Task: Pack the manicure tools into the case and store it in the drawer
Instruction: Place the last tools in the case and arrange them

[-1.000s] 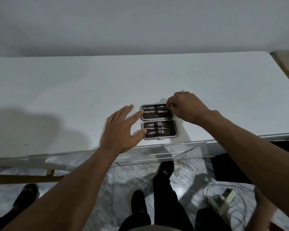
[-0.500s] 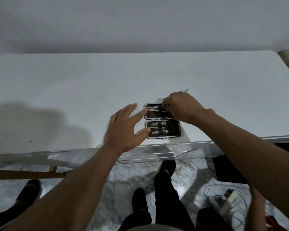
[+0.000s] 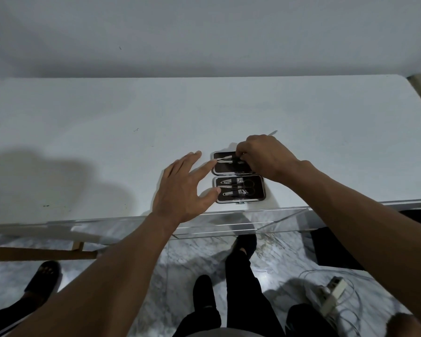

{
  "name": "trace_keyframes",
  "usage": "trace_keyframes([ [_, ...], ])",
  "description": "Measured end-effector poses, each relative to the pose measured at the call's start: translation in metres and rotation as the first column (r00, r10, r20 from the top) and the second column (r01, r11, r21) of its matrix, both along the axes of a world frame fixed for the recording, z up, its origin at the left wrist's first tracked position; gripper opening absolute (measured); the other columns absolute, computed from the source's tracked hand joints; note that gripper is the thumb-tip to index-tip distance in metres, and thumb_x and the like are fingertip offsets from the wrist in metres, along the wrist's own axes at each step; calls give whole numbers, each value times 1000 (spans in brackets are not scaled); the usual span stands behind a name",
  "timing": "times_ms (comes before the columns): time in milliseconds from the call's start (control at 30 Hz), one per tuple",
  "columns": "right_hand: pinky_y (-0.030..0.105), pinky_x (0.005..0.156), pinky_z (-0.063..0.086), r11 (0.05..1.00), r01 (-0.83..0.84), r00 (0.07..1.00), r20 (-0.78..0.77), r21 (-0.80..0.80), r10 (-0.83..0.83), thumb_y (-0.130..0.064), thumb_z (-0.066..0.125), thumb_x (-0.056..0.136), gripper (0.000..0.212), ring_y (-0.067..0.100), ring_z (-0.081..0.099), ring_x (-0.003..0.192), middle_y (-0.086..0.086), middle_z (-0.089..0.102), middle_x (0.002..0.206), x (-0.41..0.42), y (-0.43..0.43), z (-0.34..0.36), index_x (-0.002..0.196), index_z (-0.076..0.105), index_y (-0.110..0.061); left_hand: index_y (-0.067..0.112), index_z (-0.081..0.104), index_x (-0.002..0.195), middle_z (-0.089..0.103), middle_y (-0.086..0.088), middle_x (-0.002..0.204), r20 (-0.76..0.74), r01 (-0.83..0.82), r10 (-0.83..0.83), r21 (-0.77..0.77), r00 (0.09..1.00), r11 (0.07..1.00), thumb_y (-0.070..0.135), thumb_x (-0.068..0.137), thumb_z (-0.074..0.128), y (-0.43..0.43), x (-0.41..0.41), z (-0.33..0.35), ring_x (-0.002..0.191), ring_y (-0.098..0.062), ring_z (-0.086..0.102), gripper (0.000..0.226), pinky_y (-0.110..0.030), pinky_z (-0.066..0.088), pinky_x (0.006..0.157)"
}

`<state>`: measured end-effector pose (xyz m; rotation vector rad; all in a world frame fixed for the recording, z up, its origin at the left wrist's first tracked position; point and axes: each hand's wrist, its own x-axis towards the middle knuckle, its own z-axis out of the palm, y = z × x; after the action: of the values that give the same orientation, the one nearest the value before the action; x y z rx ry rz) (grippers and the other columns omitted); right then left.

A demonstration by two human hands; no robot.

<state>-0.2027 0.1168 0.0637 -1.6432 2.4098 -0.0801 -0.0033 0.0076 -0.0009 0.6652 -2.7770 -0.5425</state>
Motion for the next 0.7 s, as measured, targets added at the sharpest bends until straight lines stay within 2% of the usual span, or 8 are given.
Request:
trace_keyframes([
  [133, 37, 76, 47, 998, 44, 999, -6, -53, -44, -8, 47, 91, 22, 34, 60, 91, 12, 65, 100, -6, 4, 4, 100, 67, -11, 39, 44, 141, 40, 1, 152, 2, 0, 0, -4, 1000, 1000, 61, 82, 47, 0, 0, 0, 142, -17, 31, 64, -39, 25, 114],
  [267, 38, 88, 48, 987, 148, 988, -34, -56, -150, 0, 50, 88, 33, 37, 60, 105, 16, 61, 119, -24, 11, 3, 117, 64, -7, 38, 44, 142, 40, 1, 152, 4, 3, -3, -7, 1000, 1000, 61, 82, 47, 0, 0, 1, 141, -18, 31, 64, -39, 25, 114],
  [400, 35, 93, 44, 982, 184, 983, -8, 44, -184, 7, 49, 82, 46, 34, 55, 116, 14, 55, 130, -39, 19, -4, 125, 60, -8, 38, 44, 142, 40, 0, 152, 8, 4, -4, -12, 1000, 1000, 60, 82, 46, 0, 0, 1, 141, -18, 31, 64, -40, 26, 113],
  [533, 32, 87, 43, 986, 162, 986, -32, 22, -162, 6, 50, 85, 43, 35, 57, 112, 15, 60, 122, -45, 22, -9, 122, 64, -11, 38, 43, 142, 39, 1, 152, 13, 6, -5, -10, 1000, 1000, 60, 82, 46, 0, 0, 1, 142, -17, 31, 64, -40, 26, 114],
  [700, 38, 82, 50, 978, 205, 977, -73, 28, -203, 1, 54, 85, 28, 39, 60, 99, 17, 65, 104, -50, 18, -8, 106, 72, -7, 37, 45, 141, 40, 1, 152, 7, 0, 0, -7, 1000, 1000, 61, 82, 46, 1, 0, 1, 142, -18, 31, 64, -41, 27, 113],
])
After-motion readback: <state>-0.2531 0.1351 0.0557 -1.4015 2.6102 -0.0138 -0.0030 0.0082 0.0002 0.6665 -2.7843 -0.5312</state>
